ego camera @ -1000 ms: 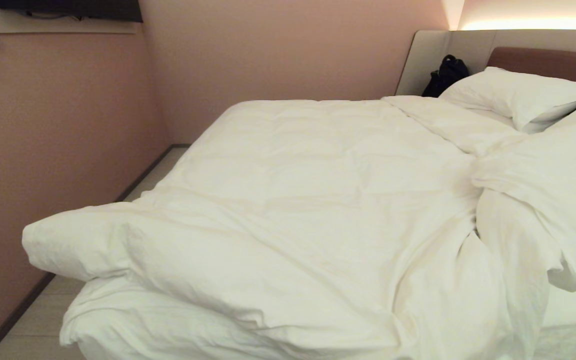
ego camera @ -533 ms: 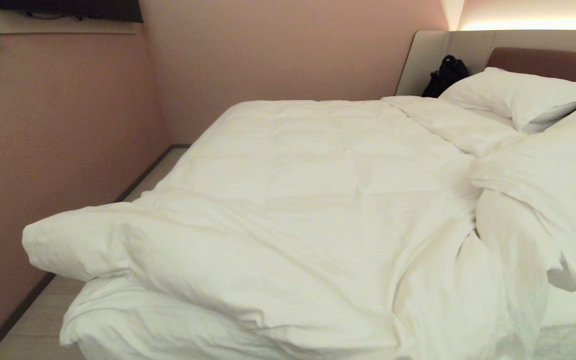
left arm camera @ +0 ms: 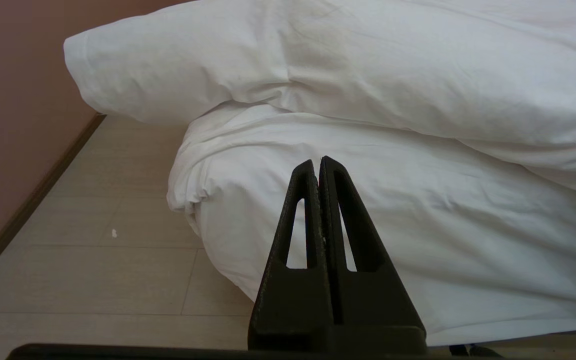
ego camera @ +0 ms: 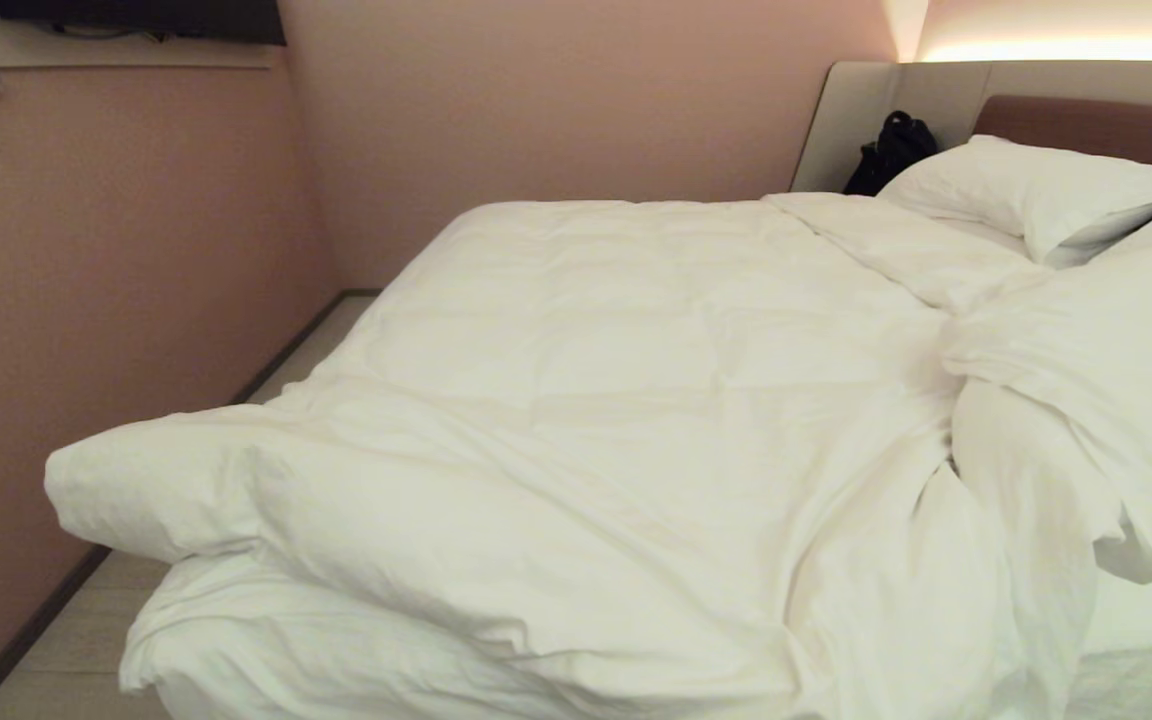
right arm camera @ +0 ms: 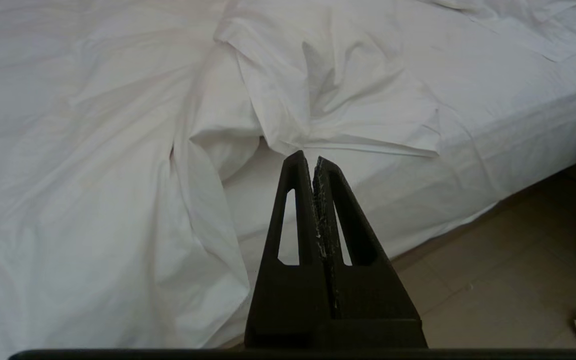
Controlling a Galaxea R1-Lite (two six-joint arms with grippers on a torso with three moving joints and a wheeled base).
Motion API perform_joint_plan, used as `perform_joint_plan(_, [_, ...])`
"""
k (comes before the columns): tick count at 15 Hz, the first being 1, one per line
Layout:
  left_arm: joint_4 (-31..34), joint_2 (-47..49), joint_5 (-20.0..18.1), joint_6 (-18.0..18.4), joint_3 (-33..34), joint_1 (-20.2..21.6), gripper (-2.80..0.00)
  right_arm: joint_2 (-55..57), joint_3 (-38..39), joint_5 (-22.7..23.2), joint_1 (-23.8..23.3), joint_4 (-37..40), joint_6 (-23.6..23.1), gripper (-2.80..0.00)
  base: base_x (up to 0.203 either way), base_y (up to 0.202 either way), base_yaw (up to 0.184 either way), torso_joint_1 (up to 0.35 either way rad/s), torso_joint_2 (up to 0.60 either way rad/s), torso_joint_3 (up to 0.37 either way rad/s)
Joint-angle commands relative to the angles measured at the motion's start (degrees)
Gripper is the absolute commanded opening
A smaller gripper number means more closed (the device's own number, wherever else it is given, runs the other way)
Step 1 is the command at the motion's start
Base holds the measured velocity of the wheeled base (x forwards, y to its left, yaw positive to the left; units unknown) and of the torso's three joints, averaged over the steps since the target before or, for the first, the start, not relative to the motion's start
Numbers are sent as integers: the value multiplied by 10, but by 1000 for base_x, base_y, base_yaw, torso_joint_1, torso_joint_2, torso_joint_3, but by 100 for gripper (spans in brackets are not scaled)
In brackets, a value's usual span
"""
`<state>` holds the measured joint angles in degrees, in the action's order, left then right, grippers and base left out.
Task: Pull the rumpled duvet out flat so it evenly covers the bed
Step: Flatten the corners of the folded blanket
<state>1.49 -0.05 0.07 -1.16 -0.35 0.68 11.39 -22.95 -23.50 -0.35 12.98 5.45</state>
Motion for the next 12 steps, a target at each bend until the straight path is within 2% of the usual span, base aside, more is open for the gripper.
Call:
perform_joint_plan(1, [0, 0, 0, -1, 0, 0, -280, -72, 18, 84, -4, 1, -11, -280, 0, 0, 0, 0, 0, 0])
perform_joint_plan(3, [0, 0, 0, -1, 0, 0, -280, -114, 51, 143, -3, -17, -14, -280, 0, 0, 0, 0, 0, 0])
perform_joint_plan(6, [0, 0, 0, -1, 0, 0, -280, -113, 107, 210, -3, -73, -26, -280, 0, 0, 0, 0, 0, 0])
perform_joint_plan(10, [0, 0, 0, -1, 0, 0, -280, -113, 174, 241, -3, -139, -49, -280, 0, 0, 0, 0, 0, 0])
perform_joint_plan(12, [0, 0, 0, -1, 0, 0, -280, -113, 183, 246, -3, -140, -51, -280, 0, 0, 0, 0, 0, 0])
